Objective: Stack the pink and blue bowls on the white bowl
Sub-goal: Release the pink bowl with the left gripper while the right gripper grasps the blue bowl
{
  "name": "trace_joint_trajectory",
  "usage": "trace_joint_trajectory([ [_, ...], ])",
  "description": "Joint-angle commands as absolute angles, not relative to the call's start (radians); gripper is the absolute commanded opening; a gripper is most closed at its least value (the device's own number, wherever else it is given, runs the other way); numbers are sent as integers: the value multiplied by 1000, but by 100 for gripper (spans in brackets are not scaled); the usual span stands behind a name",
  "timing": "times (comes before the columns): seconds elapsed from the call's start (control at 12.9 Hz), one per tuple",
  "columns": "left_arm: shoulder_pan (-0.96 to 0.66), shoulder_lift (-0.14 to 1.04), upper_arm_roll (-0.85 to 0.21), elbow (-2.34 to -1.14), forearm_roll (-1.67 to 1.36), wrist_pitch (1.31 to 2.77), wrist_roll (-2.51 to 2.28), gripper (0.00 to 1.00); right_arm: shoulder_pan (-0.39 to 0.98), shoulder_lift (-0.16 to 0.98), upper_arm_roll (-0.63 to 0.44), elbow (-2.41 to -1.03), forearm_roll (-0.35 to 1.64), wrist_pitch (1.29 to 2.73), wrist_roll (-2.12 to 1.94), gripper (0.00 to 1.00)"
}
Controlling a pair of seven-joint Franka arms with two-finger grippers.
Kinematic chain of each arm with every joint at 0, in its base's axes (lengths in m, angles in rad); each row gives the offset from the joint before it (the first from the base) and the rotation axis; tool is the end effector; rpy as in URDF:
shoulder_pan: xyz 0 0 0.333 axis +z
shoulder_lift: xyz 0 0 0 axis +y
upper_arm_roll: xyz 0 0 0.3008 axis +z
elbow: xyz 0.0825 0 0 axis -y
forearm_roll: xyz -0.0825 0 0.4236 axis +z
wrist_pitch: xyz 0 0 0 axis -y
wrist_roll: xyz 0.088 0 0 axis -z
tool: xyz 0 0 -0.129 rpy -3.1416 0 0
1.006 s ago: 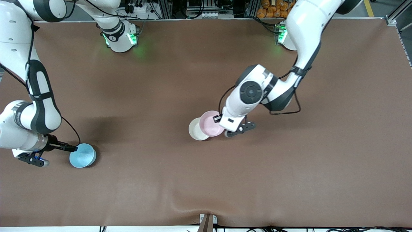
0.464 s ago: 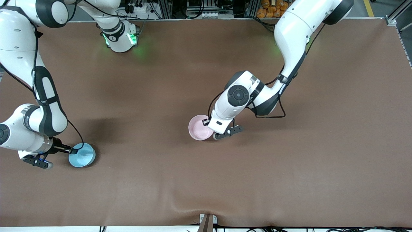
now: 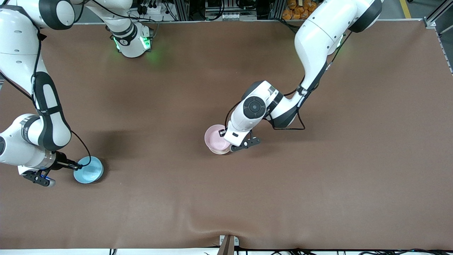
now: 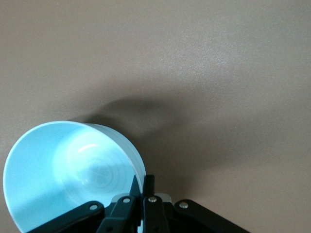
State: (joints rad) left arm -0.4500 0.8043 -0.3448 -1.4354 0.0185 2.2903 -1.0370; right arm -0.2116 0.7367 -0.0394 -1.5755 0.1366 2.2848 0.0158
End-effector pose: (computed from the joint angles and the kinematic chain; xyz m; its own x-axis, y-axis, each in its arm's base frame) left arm 0.5586 -0.5117 0.1871 0.9357 0.3166 -0.1558 0.3426 -0.9208 0.1865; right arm 0.6955 -0.1703 0.1443 0.9401 -0.3396 -0.0303 -0.3410 -0.9372 -0.0737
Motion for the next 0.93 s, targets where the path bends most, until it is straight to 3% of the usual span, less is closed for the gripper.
trace_joint_trajectory([
  [0.0, -463, 825, -330, -1405, 44, 2298, -1045, 0, -227, 691, -31, -1577, 152, 2244, 5, 0],
  [0.15, -463, 836, -328, -1405, 43, 2315, -1055, 0, -230, 658, -29, -1577, 152, 2218, 3, 0],
  [0.23, -465, 838, -328, -1405, 43, 2319, -1063, 10, -229, 649, -29, -1580, 152, 2215, 5, 0],
  [0.31, -466, 836, -328, -1405, 41, 2319, -1066, 70, -227, 641, -29, -1578, 152, 2198, 3, 0],
  [0.39, -468, 830, -328, -1404, 41, 2321, -1075, 100, -229, 629, -29, -1580, 152, 2191, 3, 0],
  [0.62, -450, 735, -318, -1410, 49, 2283, -1104, 100, -227, 583, -28, -1580, 153, 2116, 5, 0],
  [0.85, -366, 530, -295, -1411, 69, 2044, -1091, 100, -221, 525, -23, -1606, 156, 2066, 5, 0],
])
